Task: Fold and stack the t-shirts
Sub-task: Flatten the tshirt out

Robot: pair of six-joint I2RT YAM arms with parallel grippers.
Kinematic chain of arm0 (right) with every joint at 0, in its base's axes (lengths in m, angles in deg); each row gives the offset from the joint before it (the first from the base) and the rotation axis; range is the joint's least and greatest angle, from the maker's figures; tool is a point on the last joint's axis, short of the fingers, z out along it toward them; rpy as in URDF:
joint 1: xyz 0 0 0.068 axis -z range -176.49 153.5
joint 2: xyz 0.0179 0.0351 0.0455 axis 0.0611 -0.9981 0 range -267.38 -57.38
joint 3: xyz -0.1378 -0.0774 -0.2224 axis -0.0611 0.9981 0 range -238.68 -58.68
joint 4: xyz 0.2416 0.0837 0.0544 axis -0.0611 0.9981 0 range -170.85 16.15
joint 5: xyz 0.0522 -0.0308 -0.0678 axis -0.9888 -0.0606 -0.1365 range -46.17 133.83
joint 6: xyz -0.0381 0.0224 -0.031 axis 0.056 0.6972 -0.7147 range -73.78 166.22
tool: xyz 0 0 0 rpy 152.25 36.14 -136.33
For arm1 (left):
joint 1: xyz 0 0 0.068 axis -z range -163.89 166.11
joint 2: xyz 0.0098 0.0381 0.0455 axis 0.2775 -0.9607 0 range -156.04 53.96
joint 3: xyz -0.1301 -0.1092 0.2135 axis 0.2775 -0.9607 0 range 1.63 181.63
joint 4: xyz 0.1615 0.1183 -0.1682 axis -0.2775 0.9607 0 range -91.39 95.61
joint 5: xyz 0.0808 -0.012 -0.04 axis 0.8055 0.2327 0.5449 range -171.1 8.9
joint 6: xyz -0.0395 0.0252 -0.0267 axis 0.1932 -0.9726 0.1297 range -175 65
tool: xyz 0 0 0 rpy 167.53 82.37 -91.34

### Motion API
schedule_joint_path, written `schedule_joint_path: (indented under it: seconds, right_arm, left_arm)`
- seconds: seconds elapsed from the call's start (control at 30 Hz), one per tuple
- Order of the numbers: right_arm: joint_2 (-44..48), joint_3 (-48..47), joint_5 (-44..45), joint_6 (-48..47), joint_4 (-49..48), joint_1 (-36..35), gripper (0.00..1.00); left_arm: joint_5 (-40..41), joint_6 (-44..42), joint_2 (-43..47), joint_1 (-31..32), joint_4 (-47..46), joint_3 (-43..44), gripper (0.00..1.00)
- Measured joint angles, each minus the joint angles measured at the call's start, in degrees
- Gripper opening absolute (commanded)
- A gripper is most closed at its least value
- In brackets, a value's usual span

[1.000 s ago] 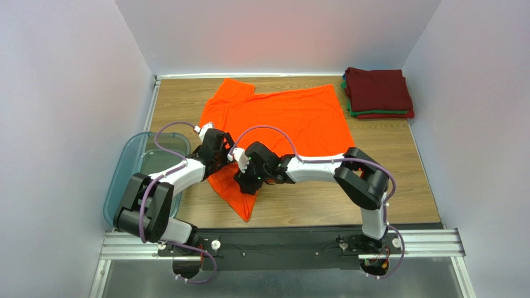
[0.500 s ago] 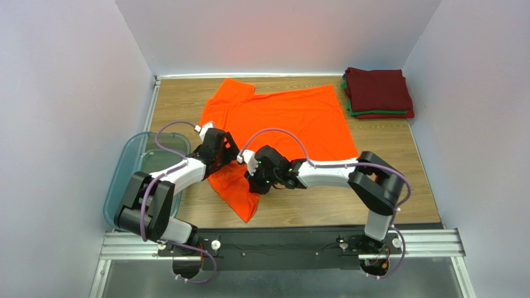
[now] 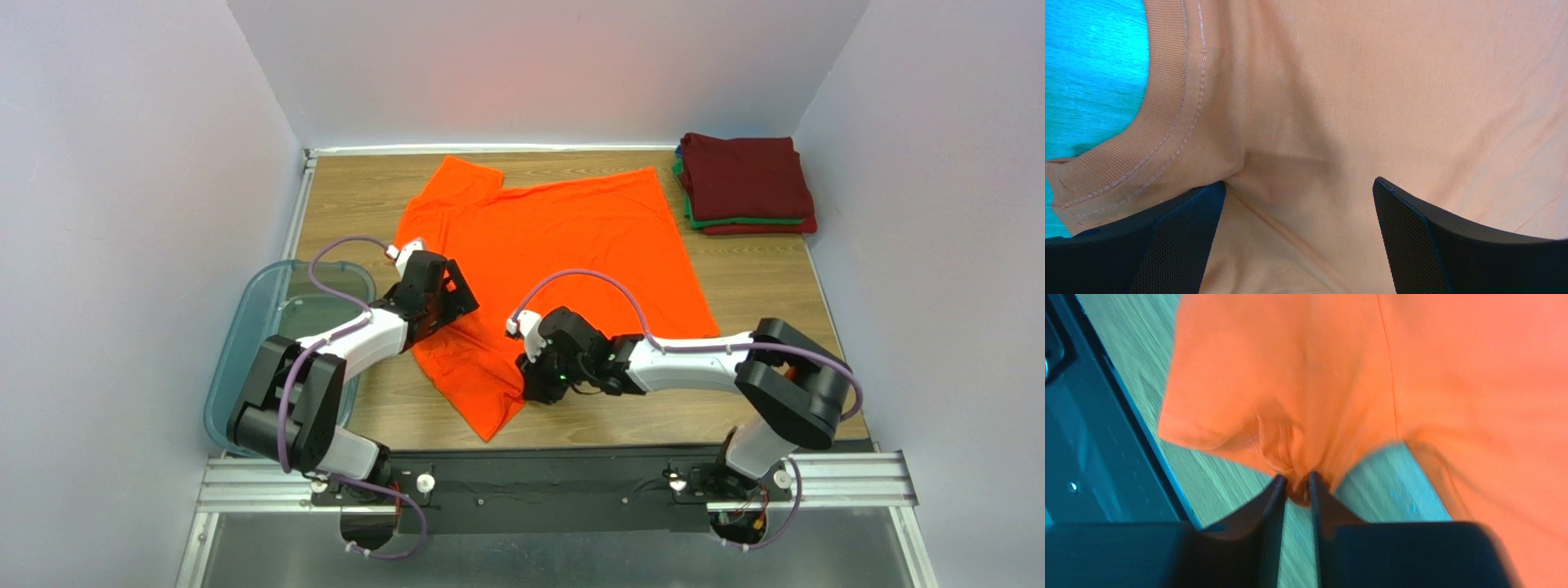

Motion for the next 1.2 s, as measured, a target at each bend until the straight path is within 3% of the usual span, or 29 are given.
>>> schedule_joint_path:
  seconds: [0.07, 0.13, 0.23, 0.27, 0.5, 0.8, 1.03, 1.2]
  right_arm:
    - [1.53, 1.73, 0.85, 0.92, 0.09, -0.02, 0.51]
    - [3.37, 3.26, 1.77, 1.86, 0.20, 0.00, 0.57]
    - [6.93, 4.70, 2.75, 3.21, 0.66, 0.00, 0.95]
    - [8.72, 4.85, 2.93, 3.37, 0.79, 0.00, 1.00]
    - [11.10, 0.98, -2.43, 6.56, 0.33, 0.00, 1.00]
    - [-4.87, -9.27, -9.05, 8.48, -3.63, -0.48, 1.00]
    - [-10.43, -9.88, -9.18, 9.07, -3.96, -0.98, 1.00]
    - [-8.09, -6.03, -8.59, 11.06, -5.88, -3.93, 1.00]
  left_arm:
    - [0.11, -0.04, 0.00, 0.00, 0.37, 0.13, 0.98]
    - [0.61, -0.20, 0.00, 0.00, 1.11, 0.39, 0.98]
    - [1.16, -0.61, 0.02, 0.00, 2.34, 0.79, 0.98]
    - [1.25, -0.79, 0.09, 0.00, 2.69, 0.83, 0.98]
    - [1.27, -1.46, 2.67, 0.00, 7.02, 0.52, 0.98]
    - [1.14, -1.46, 3.74, 0.00, 7.34, -0.52, 0.98]
    - [1.46, -1.70, 2.45, 0.00, 6.08, -0.20, 0.98]
    - [2.19, -1.75, 1.25, 0.00, 6.10, 0.85, 0.98]
